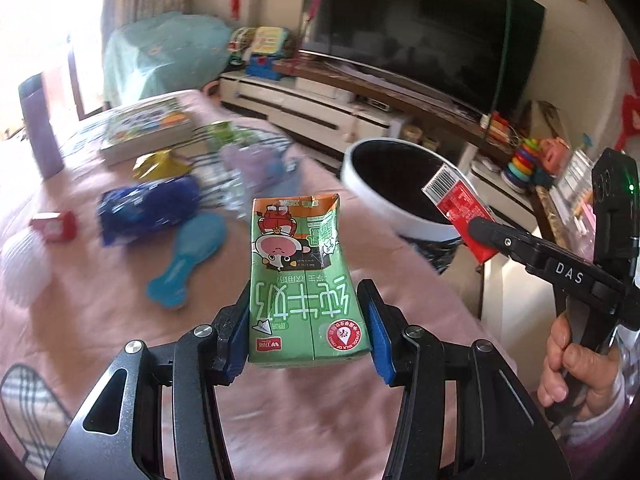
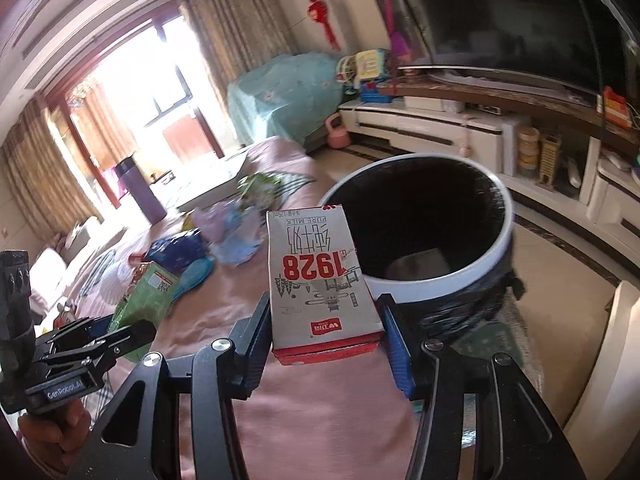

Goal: Collect trash
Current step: 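Carry the carton and box over the trash bin and open both tools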

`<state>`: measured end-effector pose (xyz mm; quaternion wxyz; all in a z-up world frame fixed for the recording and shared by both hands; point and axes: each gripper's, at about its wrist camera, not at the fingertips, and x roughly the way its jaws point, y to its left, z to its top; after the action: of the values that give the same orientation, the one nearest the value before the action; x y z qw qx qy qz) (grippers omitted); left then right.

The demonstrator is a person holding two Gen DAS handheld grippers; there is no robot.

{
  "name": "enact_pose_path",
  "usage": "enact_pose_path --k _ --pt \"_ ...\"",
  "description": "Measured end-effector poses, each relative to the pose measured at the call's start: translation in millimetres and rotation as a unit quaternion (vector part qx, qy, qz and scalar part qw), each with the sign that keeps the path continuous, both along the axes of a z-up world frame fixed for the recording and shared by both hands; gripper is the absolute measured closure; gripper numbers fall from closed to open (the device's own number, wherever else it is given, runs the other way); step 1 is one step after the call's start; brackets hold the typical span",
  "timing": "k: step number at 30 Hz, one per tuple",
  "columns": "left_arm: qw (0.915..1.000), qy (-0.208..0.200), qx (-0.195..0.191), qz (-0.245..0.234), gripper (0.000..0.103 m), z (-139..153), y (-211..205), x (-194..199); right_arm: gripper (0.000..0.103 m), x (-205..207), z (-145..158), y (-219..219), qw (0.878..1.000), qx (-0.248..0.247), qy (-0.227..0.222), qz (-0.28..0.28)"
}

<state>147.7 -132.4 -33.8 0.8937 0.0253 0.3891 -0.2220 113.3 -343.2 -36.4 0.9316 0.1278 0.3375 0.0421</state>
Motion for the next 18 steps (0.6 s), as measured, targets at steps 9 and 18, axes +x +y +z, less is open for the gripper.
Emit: enact_pose_path --k 9,18 --pt "0.9987 0.004 0.011 -0.05 0.055 -1.5 -57.3 21.6 0.051 9.7 5.4 -40.2 0.999 -0.002 -0.001 -0.033" --pt "0.9967 0.0 0.022 -0.079 0.055 5.4 -95.2 43.2 0.051 27.7 9.4 -64.6 0.999 -0.011 0.0 -0.047"
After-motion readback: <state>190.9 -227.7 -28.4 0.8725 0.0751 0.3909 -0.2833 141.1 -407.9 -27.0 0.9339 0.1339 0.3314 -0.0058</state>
